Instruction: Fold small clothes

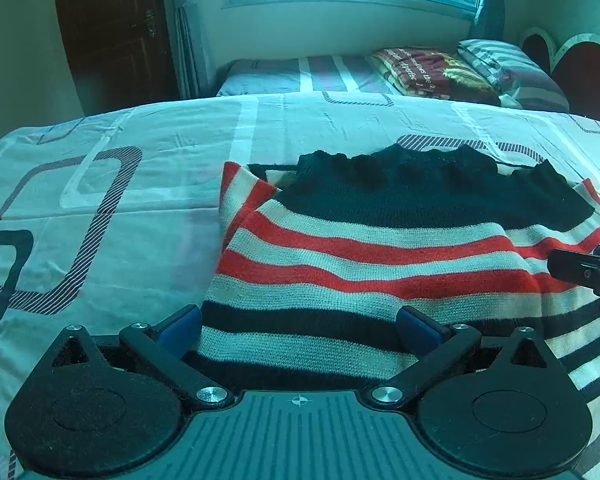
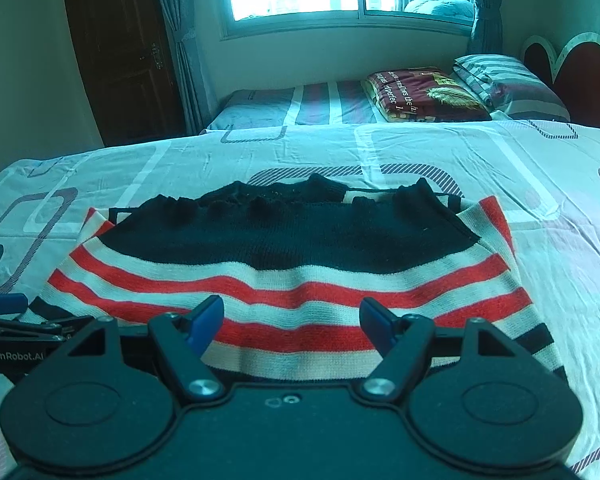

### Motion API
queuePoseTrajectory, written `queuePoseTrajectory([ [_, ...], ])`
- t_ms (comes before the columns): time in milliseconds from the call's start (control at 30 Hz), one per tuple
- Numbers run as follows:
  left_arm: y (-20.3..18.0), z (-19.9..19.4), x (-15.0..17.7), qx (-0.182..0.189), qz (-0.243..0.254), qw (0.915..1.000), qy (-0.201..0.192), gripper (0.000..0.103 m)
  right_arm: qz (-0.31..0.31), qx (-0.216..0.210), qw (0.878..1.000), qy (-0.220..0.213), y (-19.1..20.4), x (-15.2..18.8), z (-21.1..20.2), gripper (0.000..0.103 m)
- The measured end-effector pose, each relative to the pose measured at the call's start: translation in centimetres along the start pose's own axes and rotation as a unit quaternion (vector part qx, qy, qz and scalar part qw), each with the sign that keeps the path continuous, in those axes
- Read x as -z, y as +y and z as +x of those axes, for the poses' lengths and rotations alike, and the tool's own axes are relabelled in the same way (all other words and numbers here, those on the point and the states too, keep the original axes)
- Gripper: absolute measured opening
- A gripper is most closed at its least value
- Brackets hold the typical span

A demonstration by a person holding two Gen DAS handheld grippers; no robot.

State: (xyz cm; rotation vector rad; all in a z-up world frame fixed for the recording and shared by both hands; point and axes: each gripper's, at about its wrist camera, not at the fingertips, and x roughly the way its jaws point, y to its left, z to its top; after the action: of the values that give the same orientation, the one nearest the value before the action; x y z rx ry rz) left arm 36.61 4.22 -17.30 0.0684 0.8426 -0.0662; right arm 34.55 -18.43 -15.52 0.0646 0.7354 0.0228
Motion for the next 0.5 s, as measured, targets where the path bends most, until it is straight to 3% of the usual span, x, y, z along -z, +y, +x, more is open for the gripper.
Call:
queuePoseTrajectory([
  [500,0.2,-1.7,0.8,0.001,-0.011,0.9999,0.003,0.102,-0.009,-0.012,1.0,0.008,0.6,1.1,-0.7,0.074],
])
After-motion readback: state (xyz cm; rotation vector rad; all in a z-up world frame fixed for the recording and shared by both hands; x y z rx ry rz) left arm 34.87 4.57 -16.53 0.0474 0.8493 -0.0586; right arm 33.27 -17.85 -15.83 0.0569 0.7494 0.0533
